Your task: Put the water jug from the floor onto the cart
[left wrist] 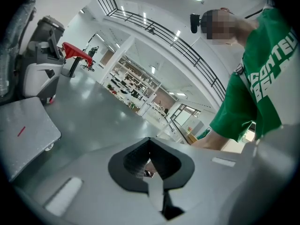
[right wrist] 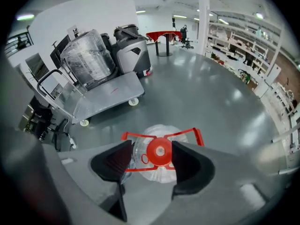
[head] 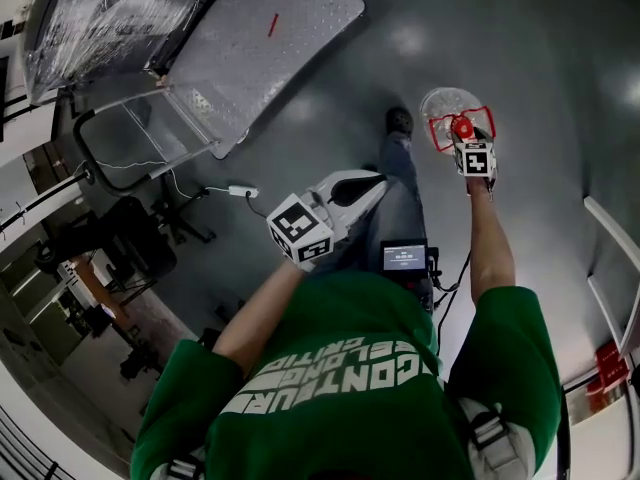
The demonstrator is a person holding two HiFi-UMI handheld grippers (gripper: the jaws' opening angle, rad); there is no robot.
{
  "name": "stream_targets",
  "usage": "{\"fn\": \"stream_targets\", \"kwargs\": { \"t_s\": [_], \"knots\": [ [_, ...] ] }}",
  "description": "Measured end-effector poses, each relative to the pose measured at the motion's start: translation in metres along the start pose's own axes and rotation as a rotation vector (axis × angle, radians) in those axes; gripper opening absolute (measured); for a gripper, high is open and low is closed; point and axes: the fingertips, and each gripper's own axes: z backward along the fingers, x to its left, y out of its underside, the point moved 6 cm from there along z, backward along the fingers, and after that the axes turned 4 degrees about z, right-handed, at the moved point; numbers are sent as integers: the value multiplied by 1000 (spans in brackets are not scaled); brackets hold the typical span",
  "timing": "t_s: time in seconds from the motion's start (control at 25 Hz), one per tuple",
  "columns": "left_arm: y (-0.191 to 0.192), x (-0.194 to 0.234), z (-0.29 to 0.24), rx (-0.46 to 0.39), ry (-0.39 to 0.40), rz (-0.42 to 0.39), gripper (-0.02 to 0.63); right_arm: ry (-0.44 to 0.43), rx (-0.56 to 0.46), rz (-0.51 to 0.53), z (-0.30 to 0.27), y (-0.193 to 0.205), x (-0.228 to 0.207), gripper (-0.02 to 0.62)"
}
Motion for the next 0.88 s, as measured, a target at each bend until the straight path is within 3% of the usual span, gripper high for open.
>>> {"fn": "stream_targets", "kwargs": {
  "t_s": [0.24,0.56,0.72,0.88],
  "knots": [
    [12,15,-5,25,-32,45,9,14,104,-54,-36,25,-13,286],
    [24,32,-2,52,-55,90,9,127,219,-96,-63,42,-23,296],
    [25,36,-2,56,-60,98,9,194,192,-88,-63,39,-29,295],
    [22,43,1,36,-73,105,9,172,250,-70,-62,33,-32,295]
  ]
}}
